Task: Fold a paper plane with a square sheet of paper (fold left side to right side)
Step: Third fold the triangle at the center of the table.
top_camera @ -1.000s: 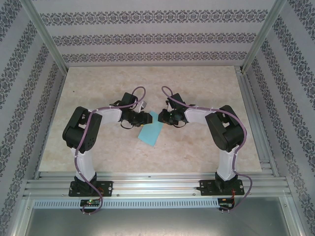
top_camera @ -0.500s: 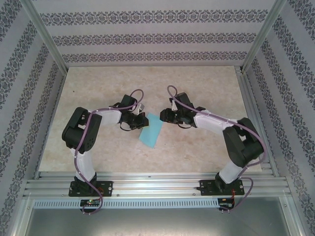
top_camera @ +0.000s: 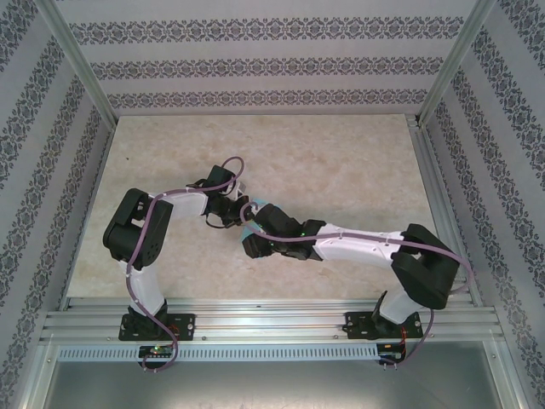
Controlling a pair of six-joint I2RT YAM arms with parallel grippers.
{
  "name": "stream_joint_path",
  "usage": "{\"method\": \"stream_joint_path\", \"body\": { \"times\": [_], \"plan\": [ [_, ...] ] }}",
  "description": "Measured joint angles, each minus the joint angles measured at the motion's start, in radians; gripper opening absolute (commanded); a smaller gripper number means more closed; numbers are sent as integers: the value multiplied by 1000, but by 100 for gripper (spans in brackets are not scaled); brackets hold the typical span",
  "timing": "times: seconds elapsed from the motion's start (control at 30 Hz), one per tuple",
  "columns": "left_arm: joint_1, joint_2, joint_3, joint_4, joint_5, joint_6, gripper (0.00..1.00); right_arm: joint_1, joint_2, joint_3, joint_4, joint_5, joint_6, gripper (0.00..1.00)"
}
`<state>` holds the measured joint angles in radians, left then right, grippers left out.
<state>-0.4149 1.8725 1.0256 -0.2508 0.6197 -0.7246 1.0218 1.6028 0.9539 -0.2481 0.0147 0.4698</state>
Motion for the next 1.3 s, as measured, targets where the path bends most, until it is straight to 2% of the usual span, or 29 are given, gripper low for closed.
{"method": "stream_joint_path", "body": {
  "times": [0.17, 0.27, 0.4, 0.6, 0.83, 0.97, 1.03, 1.17, 1.3],
  "plan": [
    [0, 0, 0, -5, 0, 0, 1, 59, 123, 131, -59, 90, -58, 55],
    [0, 0, 0, -6, 0, 0, 1, 78, 172, 180, -84, 123, -82, 52],
    [0, 0, 2, -8, 0, 0, 1, 83, 212, 209, -117, 151, -104, 42],
    [0, 0, 11, -13, 0, 0, 1, 82, 216, 209, -156, 183, -116, 21],
    [0, 0, 14, -23, 0, 0, 1, 75, 205, 207, -161, 167, -128, 5],
    [0, 2, 14, -28, 0, 0, 2, 50, 176, 196, -155, 131, -129, 0],
    [0, 2, 15, -31, 0, 2, 8, 31, 162, 187, -140, 98, -129, 0],
    [0, 2, 28, -47, 0, 16, 31, -11, 149, 156, -112, 18, -129, 0],
    [0, -1, 48, -85, 0, 51, 47, -48, 148, 114, -84, -64, -128, 0]
  ]
}}
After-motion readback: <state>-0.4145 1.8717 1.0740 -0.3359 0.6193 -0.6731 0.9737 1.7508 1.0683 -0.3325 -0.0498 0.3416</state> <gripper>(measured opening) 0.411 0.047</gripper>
